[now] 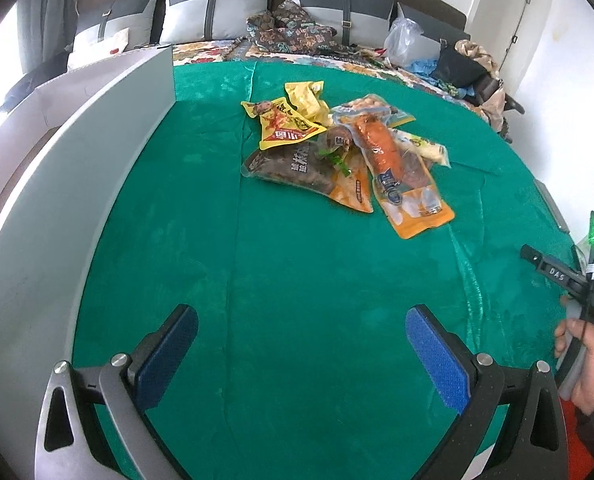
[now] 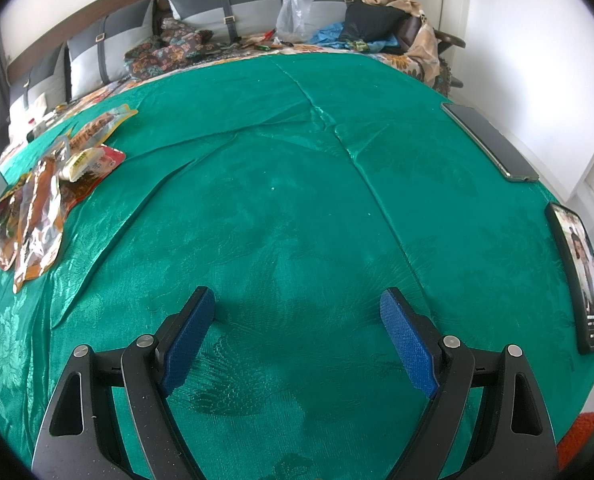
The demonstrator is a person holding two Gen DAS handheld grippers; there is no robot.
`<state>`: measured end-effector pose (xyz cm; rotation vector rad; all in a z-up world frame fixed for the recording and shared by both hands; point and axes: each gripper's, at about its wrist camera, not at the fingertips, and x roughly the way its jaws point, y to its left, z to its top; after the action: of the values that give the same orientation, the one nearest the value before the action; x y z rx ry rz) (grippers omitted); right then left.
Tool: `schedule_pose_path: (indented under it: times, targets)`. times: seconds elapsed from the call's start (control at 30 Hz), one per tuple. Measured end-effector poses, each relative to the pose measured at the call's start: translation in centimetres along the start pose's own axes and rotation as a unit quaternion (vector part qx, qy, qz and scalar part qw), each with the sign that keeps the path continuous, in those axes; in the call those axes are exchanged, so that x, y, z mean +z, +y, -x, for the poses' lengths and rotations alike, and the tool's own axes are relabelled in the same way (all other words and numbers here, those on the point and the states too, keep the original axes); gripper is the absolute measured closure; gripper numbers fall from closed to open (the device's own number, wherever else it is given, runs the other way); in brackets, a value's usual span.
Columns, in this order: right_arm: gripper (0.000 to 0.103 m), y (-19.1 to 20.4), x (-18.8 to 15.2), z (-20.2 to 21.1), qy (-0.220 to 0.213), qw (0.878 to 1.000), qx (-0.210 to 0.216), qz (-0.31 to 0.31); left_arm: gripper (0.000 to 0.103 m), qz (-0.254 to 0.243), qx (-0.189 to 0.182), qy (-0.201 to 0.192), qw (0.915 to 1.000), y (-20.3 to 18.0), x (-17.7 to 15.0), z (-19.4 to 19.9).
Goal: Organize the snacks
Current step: 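Reach the left tool to the long yellow packet and grasp it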
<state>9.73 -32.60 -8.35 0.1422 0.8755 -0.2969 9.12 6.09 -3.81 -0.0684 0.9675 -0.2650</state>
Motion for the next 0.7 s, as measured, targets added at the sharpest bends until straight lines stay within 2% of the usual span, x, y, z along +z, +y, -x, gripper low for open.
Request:
schedule_pose_path:
  times: [0.7]
  targets:
    - [0.015, 0.0, 0.0, 0.0, 0.0, 1.0, 0.0, 0.0, 0.0, 0.031, -0.001, -0.003, 0.9995, 2.2, 0.5, 0.5]
